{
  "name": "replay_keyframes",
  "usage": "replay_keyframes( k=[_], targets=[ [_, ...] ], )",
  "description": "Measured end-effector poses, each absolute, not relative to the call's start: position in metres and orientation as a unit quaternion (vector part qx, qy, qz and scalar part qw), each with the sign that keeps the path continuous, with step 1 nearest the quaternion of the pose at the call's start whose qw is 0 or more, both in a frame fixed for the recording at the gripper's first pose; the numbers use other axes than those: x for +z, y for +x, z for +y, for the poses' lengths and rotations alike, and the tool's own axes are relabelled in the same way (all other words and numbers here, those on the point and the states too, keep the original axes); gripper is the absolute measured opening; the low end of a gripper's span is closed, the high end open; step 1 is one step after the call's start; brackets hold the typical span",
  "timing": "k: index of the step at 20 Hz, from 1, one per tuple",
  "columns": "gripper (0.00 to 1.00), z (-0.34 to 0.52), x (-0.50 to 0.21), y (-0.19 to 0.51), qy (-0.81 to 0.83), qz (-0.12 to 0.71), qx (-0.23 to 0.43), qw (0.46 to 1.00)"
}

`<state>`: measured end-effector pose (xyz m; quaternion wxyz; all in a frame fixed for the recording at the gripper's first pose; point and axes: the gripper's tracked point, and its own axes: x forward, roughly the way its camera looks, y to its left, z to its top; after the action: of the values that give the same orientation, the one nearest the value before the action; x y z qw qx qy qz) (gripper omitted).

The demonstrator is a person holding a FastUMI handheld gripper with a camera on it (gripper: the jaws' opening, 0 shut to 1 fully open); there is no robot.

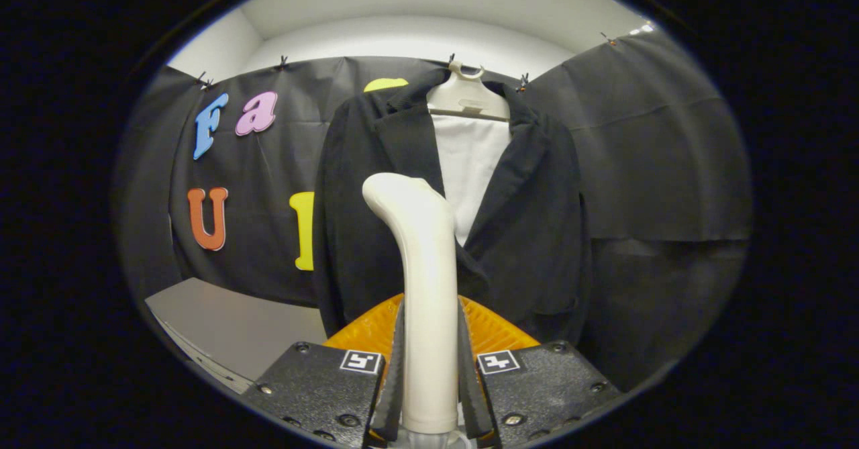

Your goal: Iron the clothes twice with a garment steamer, once on the left side and once on the right side.

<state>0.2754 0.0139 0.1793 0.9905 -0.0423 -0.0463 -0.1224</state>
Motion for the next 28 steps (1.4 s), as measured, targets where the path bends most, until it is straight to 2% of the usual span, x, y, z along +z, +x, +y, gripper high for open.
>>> replay_keyframes(
  k=[12,28],
  targets=[
    [0.39,0.005,0.117,0.267,-0.049,0.002,-0.132,0.990],
    [0.39,-0.012,-0.003,0.274,-0.034,0.125,-0.142,0.981]
  ],
)
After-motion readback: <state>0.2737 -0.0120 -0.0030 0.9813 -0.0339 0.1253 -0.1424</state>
